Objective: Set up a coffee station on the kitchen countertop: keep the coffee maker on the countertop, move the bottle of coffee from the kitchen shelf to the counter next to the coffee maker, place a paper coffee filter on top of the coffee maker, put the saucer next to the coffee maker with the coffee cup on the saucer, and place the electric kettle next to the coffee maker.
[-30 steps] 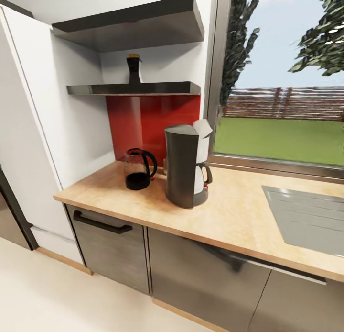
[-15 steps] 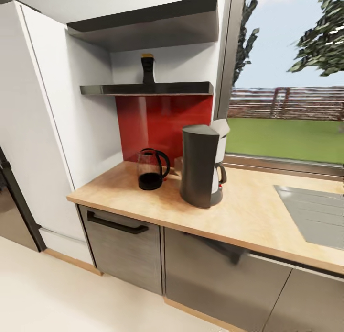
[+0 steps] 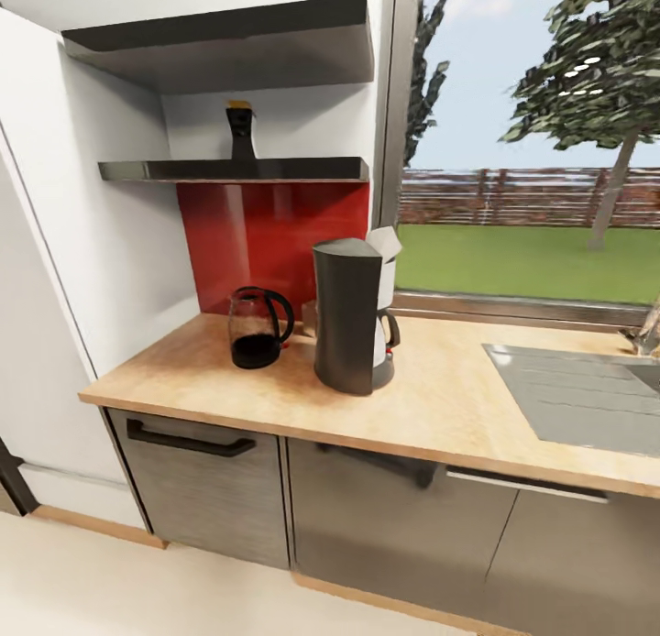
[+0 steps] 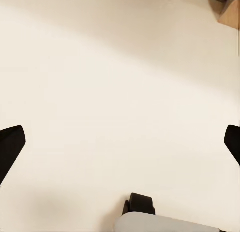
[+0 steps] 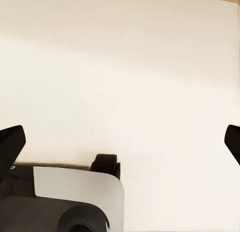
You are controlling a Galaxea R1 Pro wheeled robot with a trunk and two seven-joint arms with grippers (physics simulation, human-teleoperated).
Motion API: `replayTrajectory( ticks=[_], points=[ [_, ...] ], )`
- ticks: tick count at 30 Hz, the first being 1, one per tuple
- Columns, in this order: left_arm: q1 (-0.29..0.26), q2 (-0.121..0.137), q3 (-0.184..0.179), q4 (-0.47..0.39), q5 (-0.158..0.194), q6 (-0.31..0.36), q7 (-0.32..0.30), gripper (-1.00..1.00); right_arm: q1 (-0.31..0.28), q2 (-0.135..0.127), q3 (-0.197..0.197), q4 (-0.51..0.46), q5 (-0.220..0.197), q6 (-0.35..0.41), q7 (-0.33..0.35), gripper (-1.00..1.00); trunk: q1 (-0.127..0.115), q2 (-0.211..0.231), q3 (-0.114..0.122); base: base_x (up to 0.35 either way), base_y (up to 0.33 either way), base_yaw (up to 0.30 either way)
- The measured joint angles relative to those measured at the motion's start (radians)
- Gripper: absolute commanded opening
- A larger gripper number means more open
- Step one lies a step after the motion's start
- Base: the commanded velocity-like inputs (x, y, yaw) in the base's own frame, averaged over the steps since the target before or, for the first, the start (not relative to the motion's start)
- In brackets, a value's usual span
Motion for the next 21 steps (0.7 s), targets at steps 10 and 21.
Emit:
replayTrajectory(
  ticks=[10,21],
  points=[
    [0.000,0.000,0.000,0.001,0.000,0.000,0.000,1.00,0.000,-0.001,0.000,0.000,0.000,0.000,-0.002,1.00,0.000,0.000,0.000,0.130,0.238,-0.033],
    [0.000,0.000,0.000,0.001,0.000,0.000,0.000,1.00,0.000,-0.001,0.000,0.000,0.000,0.000,-0.002,1.00,0.000,0.000,0.000,0.135,0.294,-0.001]
  ],
)
